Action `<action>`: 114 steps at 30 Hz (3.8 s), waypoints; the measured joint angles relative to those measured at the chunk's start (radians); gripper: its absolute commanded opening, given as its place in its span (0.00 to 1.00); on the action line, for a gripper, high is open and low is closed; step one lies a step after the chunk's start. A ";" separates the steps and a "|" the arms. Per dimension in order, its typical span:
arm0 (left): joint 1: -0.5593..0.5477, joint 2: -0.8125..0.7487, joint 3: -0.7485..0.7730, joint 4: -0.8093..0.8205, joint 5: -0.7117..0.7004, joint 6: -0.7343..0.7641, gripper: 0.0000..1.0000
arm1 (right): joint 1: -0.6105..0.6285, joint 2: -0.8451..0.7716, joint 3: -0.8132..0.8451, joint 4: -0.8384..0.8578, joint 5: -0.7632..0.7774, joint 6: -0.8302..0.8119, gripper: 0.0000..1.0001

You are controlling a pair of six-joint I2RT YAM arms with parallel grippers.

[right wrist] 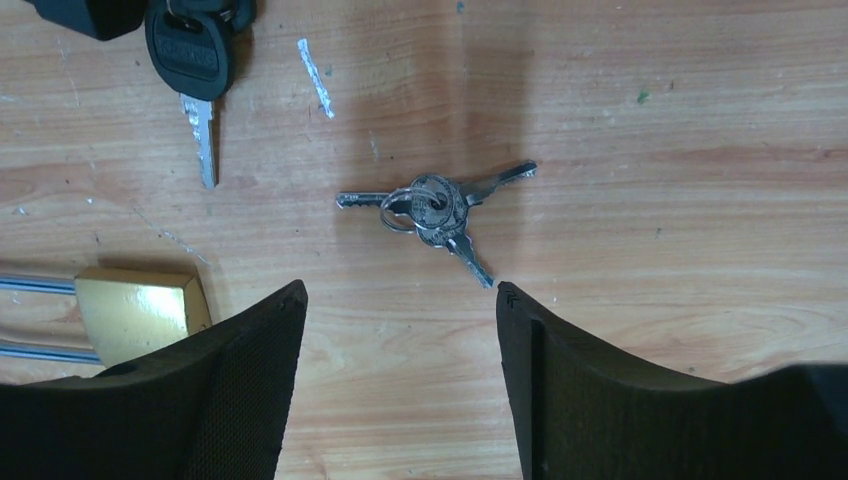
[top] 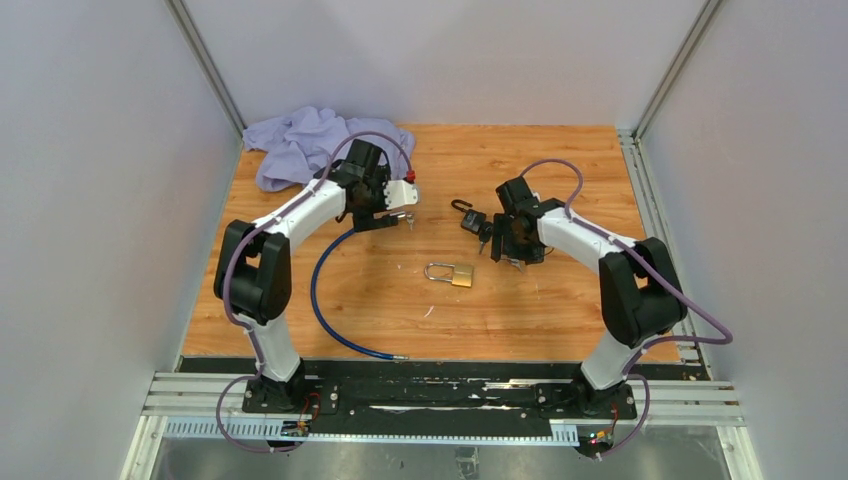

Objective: Unlock with the key

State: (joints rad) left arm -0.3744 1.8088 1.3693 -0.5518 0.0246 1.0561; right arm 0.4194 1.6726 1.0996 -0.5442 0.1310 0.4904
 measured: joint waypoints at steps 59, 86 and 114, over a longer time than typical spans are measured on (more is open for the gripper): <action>0.058 -0.388 0.012 -0.318 0.272 -0.486 0.98 | -0.048 -0.140 -0.054 0.067 -0.139 -0.026 0.52; 0.058 -0.398 0.022 -0.318 0.215 -0.493 0.98 | -0.048 0.069 -0.010 0.047 -0.077 -0.080 0.24; 0.058 -0.446 0.027 -0.326 0.253 -0.479 0.99 | -0.039 -0.039 -0.008 0.053 -0.195 -0.077 0.01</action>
State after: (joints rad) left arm -0.3161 1.3632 1.3968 -0.8780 0.2775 0.5774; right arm 0.3809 1.6337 1.0920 -0.4911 -0.0635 0.4137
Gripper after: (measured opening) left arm 0.982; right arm 0.012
